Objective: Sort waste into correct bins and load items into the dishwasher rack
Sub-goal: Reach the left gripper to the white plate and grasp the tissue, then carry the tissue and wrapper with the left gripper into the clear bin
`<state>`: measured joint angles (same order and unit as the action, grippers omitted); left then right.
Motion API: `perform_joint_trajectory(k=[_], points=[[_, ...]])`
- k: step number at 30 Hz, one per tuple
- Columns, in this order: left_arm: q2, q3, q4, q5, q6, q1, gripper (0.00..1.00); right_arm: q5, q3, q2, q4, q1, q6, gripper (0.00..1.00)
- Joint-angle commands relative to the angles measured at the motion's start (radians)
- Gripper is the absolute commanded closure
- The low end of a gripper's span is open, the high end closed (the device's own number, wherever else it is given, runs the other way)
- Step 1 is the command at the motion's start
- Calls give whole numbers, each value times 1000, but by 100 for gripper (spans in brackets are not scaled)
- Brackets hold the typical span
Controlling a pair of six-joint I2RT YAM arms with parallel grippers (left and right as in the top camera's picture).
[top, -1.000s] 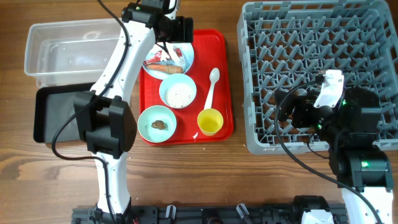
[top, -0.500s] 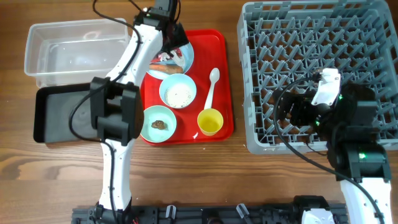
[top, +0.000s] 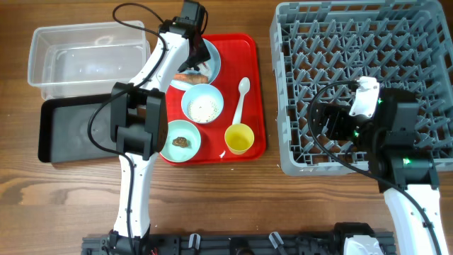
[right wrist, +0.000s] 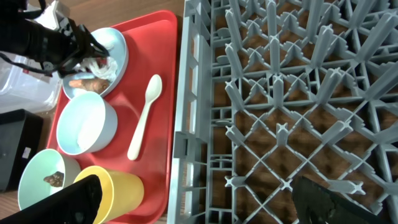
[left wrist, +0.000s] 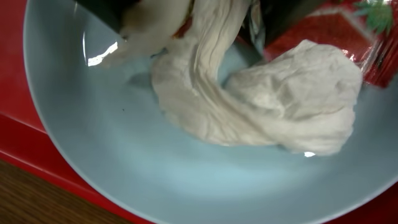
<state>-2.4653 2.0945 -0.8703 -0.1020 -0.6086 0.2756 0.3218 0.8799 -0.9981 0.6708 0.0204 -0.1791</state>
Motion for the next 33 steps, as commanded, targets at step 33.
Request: perform_joint_trajectory(k=[33], points=[[332,81,-164,20,54,-338,96,20,26,-8,-4,-5,-34,0]])
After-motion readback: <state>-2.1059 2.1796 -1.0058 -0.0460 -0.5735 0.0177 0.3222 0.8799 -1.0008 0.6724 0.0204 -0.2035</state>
